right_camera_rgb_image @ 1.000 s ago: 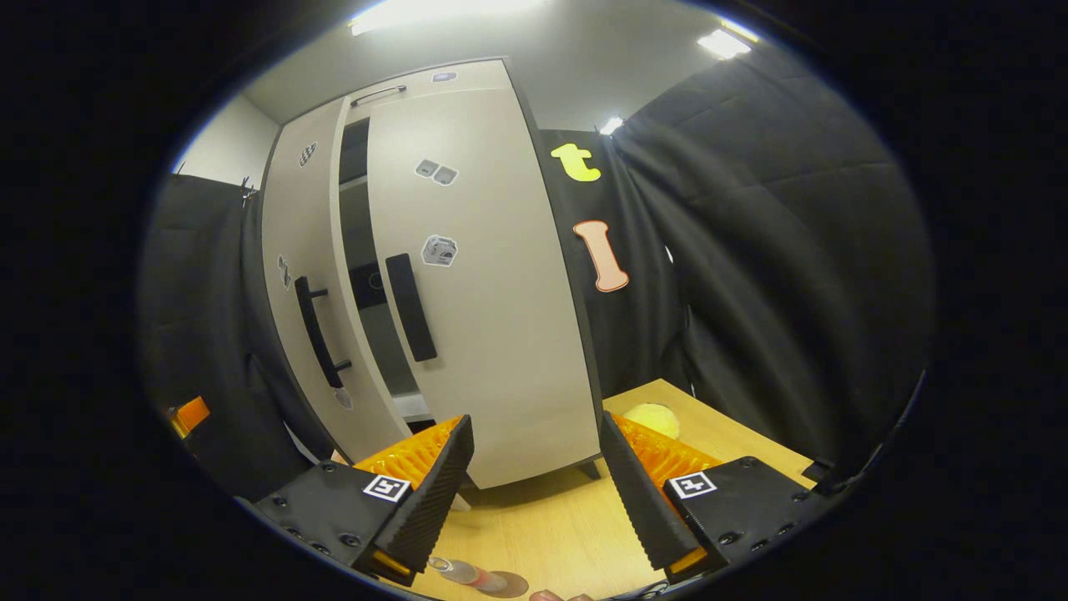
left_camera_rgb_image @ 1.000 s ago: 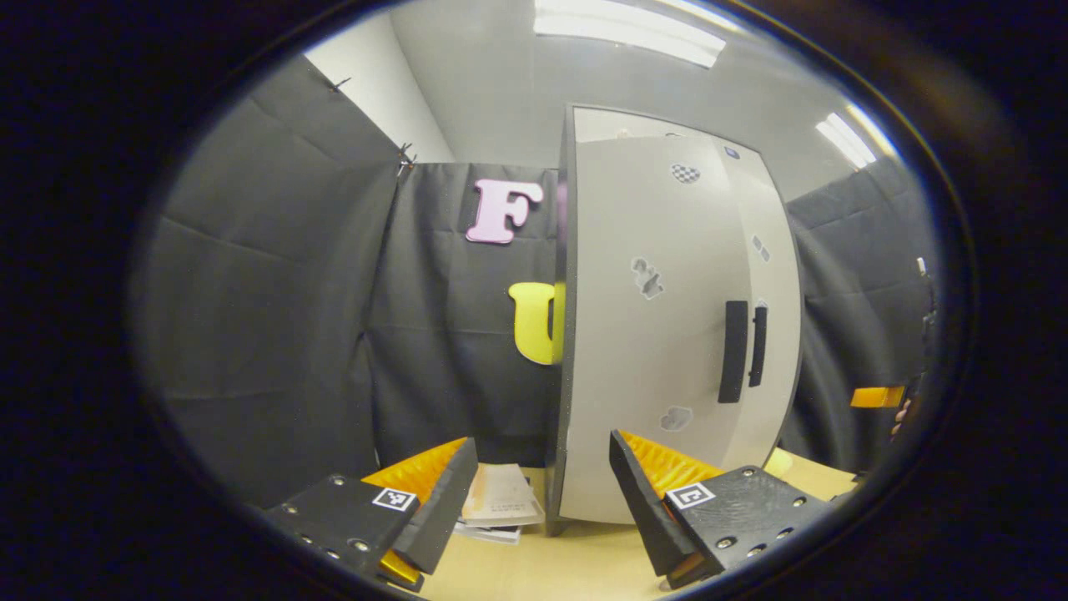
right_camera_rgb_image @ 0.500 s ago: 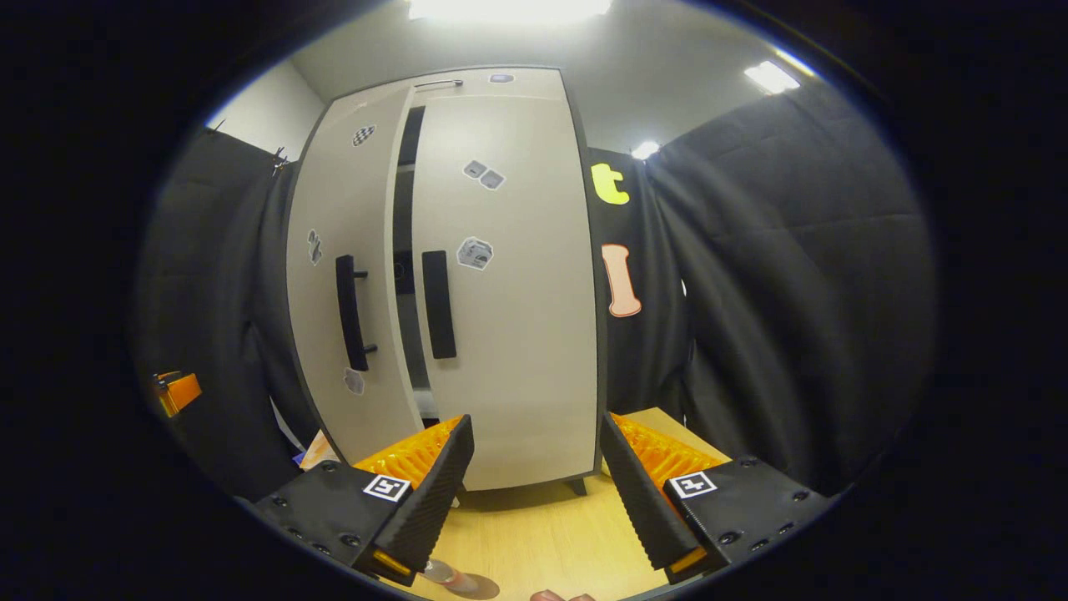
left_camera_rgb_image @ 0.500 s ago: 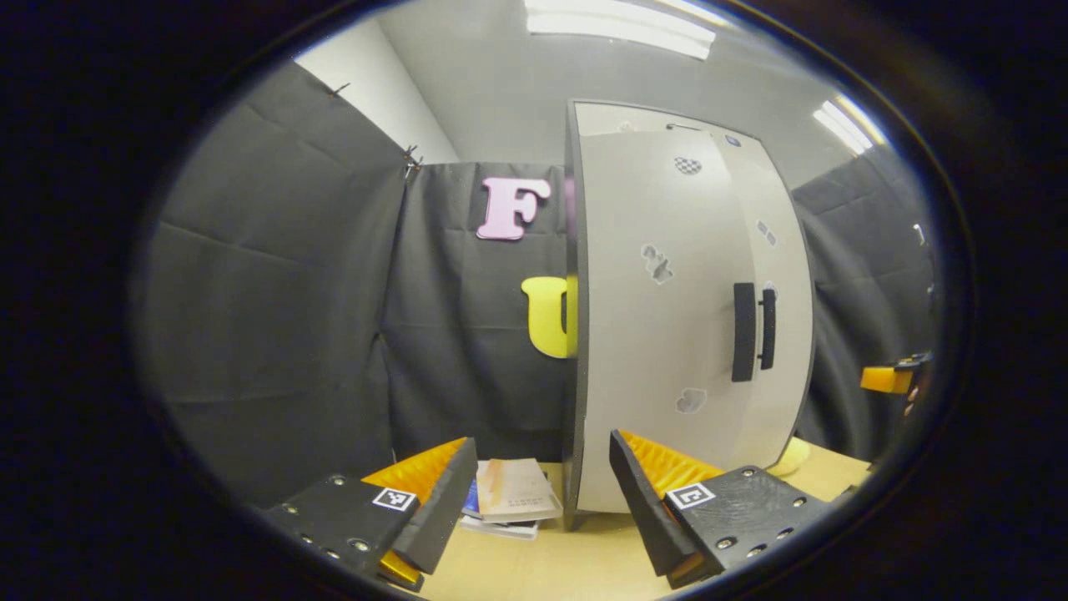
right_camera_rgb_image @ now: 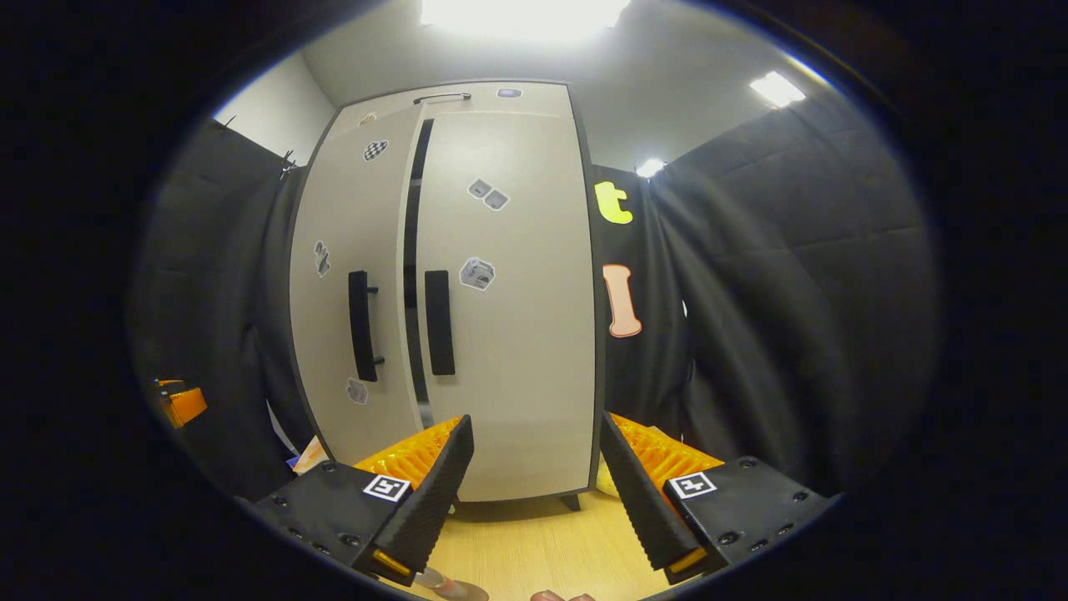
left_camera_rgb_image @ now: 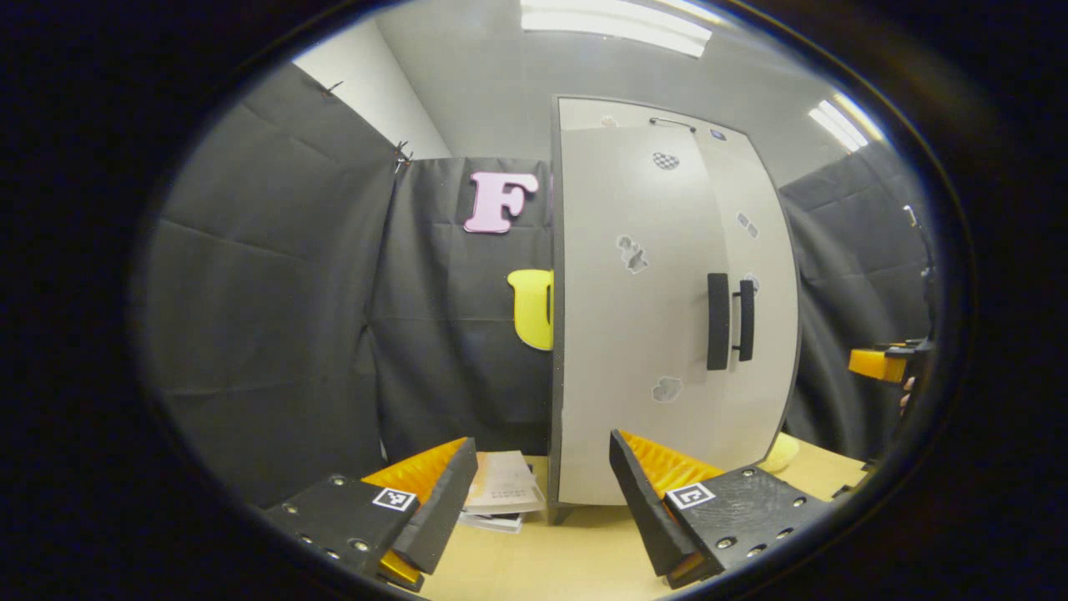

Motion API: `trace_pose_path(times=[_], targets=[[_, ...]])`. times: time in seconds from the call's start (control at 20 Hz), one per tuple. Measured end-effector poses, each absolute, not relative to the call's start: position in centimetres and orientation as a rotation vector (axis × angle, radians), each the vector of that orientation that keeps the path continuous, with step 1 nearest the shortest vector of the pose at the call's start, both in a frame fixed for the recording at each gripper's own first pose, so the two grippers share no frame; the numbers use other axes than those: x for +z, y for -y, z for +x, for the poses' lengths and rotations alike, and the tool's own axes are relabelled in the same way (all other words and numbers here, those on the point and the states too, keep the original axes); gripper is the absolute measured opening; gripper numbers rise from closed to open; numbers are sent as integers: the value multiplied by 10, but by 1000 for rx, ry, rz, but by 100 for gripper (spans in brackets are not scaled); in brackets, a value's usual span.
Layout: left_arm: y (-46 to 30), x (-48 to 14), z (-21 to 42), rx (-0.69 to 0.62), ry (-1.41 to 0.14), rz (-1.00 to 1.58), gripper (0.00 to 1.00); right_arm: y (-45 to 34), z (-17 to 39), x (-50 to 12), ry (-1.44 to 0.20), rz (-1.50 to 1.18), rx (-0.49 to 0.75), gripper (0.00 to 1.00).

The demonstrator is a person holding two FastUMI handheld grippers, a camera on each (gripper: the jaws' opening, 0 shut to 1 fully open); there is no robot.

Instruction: Grasp the bottle in the cabinet with the left hand and place it on the coaster, then close the right door with the right hand and the left door with the left hand.

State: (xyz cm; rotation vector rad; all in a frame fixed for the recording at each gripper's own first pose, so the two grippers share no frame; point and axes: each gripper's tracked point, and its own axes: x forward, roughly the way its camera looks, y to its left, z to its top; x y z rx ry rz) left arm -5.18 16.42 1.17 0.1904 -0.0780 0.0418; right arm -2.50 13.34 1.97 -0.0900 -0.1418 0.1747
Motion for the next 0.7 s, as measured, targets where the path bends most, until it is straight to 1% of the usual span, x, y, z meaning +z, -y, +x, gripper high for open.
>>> trace_pose_path(times=[0.05, 0.2, 0.25, 0.3, 0.45, 0.55, 0.6, 0.65, 0.7], targets=[[-164, 10, -51, 46, 75, 195, 93, -133, -24, 22, 150, -85, 178, 96], [-163, 5, -54, 55, 69, 185, 93, -132, -19, 26, 159, -78, 188, 96], [-161, 4, -55, 50, 69, 176, 99, -132, -19, 26, 159, -79, 190, 96], [-159, 3, -55, 46, 69, 165, 93, -132, -19, 26, 161, -80, 190, 96], [-161, 1, -55, 50, 67, 146, 93, -130, -19, 28, 165, -90, 186, 96], [-166, -2, -55, 76, 65, 153, 93, -128, -22, 27, 166, -110, 166, 96], [-167, -2, -55, 77, 71, 149, 87, -126, -21, 27, 168, -113, 161, 96], [-167, -4, -55, 74, 72, 139, 99, -125, -22, 27, 168, -112, 154, 96], [-166, -5, -53, 67, 68, 126, 99, -125, -22, 27, 167, -109, 150, 96]])
